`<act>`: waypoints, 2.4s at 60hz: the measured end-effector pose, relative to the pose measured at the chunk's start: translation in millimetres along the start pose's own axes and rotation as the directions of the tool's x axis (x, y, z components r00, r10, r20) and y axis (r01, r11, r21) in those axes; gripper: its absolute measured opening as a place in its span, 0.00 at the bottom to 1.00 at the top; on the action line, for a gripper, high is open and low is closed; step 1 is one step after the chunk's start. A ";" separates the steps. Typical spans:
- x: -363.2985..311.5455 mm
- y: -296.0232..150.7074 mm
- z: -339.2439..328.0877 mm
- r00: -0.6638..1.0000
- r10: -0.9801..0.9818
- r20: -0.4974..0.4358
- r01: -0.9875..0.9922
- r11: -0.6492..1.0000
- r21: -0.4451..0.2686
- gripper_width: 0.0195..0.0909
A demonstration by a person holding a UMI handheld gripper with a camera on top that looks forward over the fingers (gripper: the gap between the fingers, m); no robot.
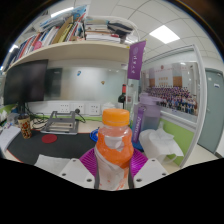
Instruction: Pour water
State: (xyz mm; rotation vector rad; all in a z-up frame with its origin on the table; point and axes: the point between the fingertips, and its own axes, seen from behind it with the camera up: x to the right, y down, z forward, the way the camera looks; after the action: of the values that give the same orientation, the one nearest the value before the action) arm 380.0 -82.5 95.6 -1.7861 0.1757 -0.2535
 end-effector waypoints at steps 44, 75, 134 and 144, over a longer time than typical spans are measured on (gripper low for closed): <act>-273.1 -134.5 101.7 0.235 -0.968 0.085 0.962 0.244 0.122 0.26; -355.3 -116.6 132.4 -0.408 -0.913 -0.023 0.898 -0.405 0.170 0.26; -314.1 -101.9 143.2 0.912 -0.065 0.405 0.066 0.998 0.010 0.26; -325.6 -68.5 156.8 0.903 -0.038 0.428 0.042 0.999 -0.001 0.26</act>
State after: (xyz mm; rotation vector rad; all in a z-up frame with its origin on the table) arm 106.5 163.2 103.5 -1.8122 -0.1757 0.1165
